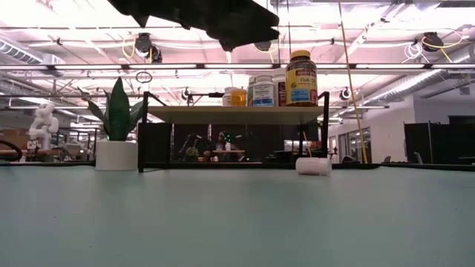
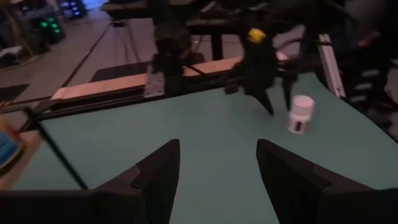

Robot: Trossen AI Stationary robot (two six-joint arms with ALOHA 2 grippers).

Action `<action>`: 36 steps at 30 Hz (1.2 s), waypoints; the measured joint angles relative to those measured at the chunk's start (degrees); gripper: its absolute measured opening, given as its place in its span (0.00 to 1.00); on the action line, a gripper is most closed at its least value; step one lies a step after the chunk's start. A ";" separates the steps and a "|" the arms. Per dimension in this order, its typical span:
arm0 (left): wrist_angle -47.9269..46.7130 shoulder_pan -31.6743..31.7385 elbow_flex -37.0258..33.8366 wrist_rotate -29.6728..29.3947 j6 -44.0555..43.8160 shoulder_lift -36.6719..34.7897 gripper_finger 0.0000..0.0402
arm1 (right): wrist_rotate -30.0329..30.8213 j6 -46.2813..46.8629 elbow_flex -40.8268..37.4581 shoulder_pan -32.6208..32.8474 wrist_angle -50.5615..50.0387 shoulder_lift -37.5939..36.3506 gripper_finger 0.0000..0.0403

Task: Pick and place medicine bottles onto shelf by color
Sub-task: Put the white medicine bottle on the shelf

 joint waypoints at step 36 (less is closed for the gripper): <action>1.63 -3.16 -0.01 -12.02 3.06 0.00 0.53 | 20.14 -5.35 22.23 9.23 -5.19 21.46 0.03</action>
